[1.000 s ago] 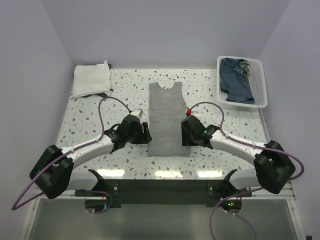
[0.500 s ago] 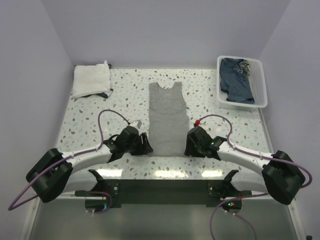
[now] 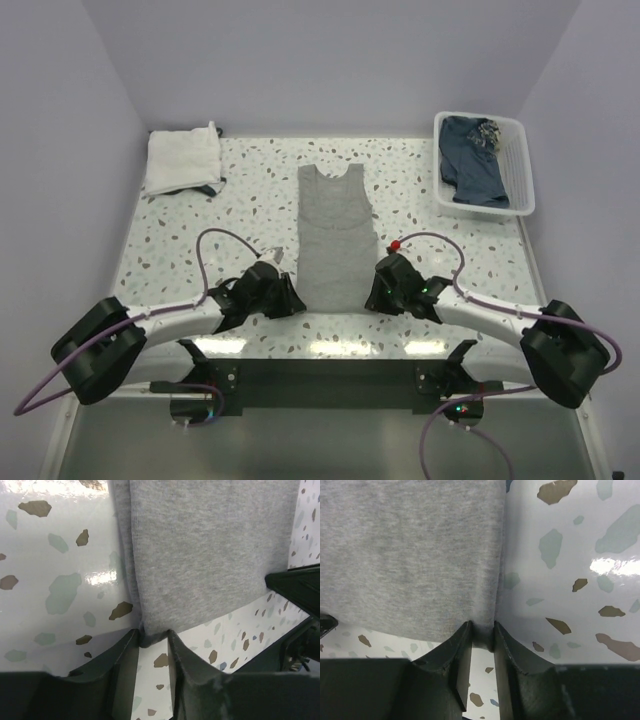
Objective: Fold and stack the tank tops
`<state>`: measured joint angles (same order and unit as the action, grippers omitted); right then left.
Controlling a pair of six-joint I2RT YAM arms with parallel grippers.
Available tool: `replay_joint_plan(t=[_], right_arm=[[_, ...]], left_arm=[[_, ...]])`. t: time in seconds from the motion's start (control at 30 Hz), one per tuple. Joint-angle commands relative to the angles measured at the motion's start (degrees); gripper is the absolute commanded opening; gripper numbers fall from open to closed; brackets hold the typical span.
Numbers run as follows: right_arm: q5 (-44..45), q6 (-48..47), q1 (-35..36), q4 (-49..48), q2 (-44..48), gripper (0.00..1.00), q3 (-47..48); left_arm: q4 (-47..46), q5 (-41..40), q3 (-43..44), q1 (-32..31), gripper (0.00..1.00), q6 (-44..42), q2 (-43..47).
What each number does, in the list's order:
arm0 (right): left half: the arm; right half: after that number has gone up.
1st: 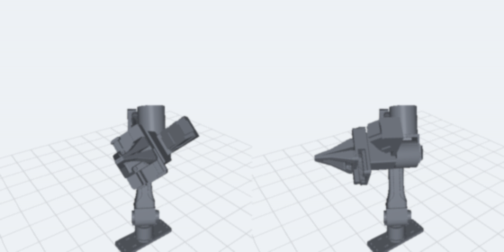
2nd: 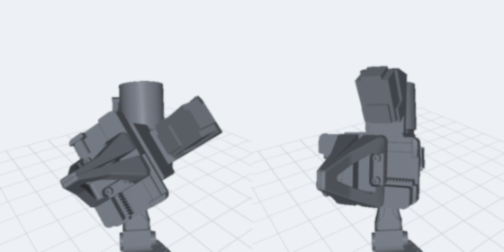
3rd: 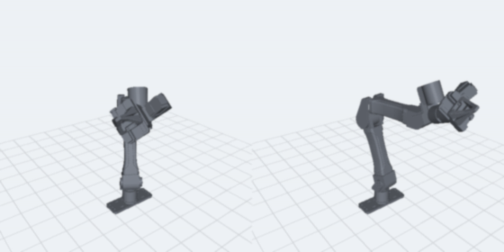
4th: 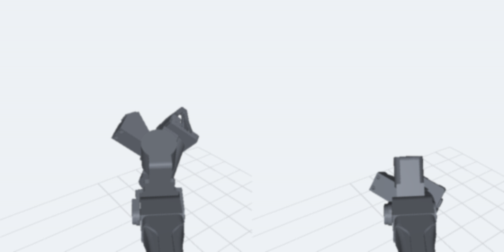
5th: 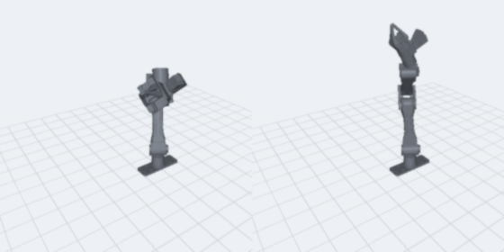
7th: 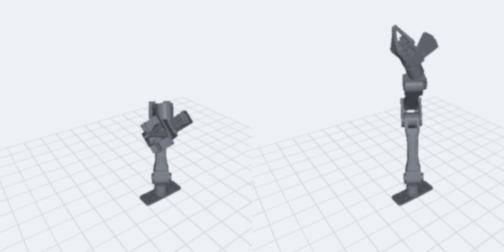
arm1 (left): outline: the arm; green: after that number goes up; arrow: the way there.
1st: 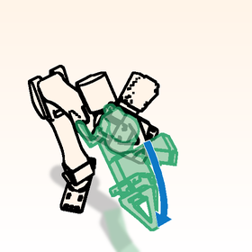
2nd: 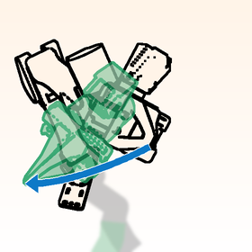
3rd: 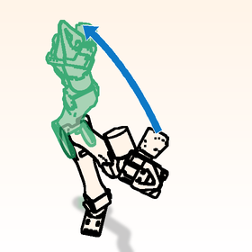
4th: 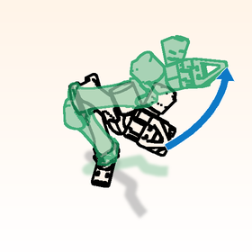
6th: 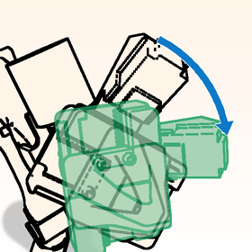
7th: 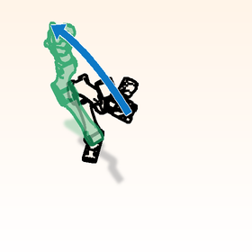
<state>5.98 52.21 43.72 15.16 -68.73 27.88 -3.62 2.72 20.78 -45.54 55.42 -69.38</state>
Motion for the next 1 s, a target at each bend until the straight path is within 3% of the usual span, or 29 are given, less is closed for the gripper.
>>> replay_joint_plan(t=[0.0,0.1,0.13,0.3,0.57,0.8,0.97], right_arm=[[-1.1,0.4,0.6,-0.3,-2.7,0.25,-0.3],[-0.6,-0.9,1.8,2.2,-1.4,0.05,0.6],[-0.3,-1.0,2.3,3.4,-0.6,0.03,0.9],[3.7,0.1,8.3,12.7,7.0,0.00,2.0],[12.5,9.7,25.5,26.0,14.9,0.00,7.3],[23.8,4.8,23.7,31.0,11.3,0.00,19.4],[19.9,-8.1,11.8,23.7,5.3,0.00,24.8]], left_arm=[[-1.6,-1.0,-1.3,-0.5,0.33,0.3,-2.3],[-1.7,-0.2,-1.6,-1.0,0.09,0.2,-1.1],[-0.8,-0.2,-1.9,-1.3,0.00,0.8,-0.2],[7.1,-1.9,-2.8,-6.3,0.00,4.2,9.6],[25.8,-10.4,4.8,-18.6,0.00,11.6,25.3],[28.1,-21.3,16.2,-17.6,0.00,6.1,20.5],[19.0,-18.3,22.2,-6.1,0.00,-3.8,15.2]])
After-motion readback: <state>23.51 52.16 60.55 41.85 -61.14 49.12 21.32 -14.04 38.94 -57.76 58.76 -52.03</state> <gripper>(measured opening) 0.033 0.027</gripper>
